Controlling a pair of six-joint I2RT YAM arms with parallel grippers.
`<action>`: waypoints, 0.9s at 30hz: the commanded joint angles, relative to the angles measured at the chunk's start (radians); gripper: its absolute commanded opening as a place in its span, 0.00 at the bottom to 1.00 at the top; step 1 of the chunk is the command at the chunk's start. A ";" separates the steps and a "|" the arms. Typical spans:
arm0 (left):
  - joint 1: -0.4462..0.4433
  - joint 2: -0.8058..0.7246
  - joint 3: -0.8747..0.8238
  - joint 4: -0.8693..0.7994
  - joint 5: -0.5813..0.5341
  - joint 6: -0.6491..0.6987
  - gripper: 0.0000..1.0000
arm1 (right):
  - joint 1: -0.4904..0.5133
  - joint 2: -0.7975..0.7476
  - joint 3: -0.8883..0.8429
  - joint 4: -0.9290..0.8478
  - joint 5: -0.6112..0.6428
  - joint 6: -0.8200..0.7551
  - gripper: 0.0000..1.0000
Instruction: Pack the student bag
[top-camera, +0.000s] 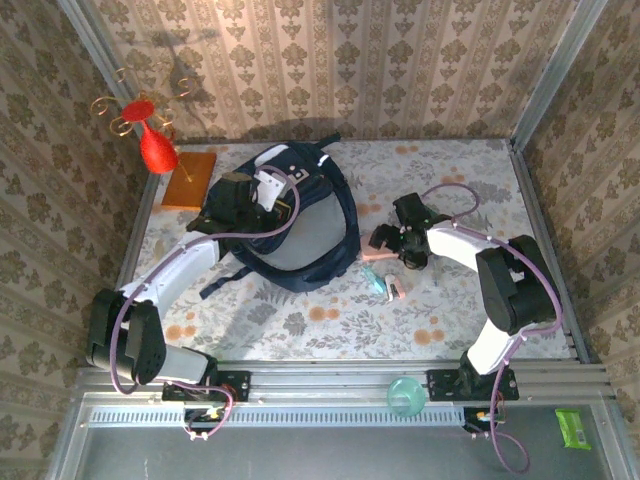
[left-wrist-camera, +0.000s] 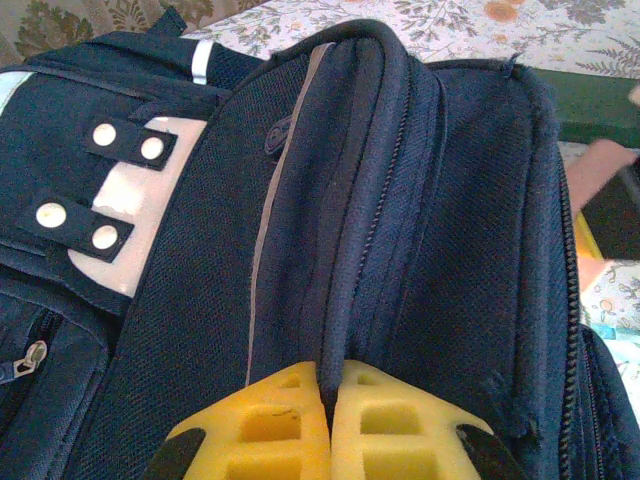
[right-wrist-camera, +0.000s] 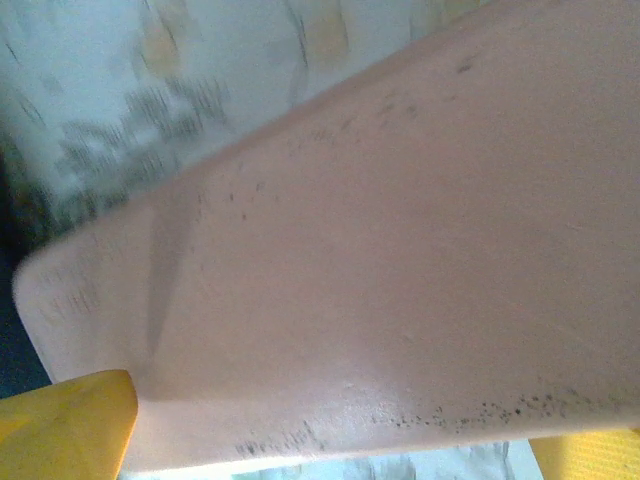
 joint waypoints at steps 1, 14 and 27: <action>0.007 -0.008 0.011 0.006 -0.012 -0.001 0.00 | -0.021 -0.030 -0.003 0.145 0.142 -0.058 0.97; 0.005 0.011 0.018 0.002 -0.007 -0.004 0.00 | -0.032 0.038 -0.005 0.192 0.091 -0.026 1.00; 0.004 0.015 0.019 -0.004 -0.010 0.000 0.00 | 0.042 0.130 0.149 0.124 0.182 -0.071 1.00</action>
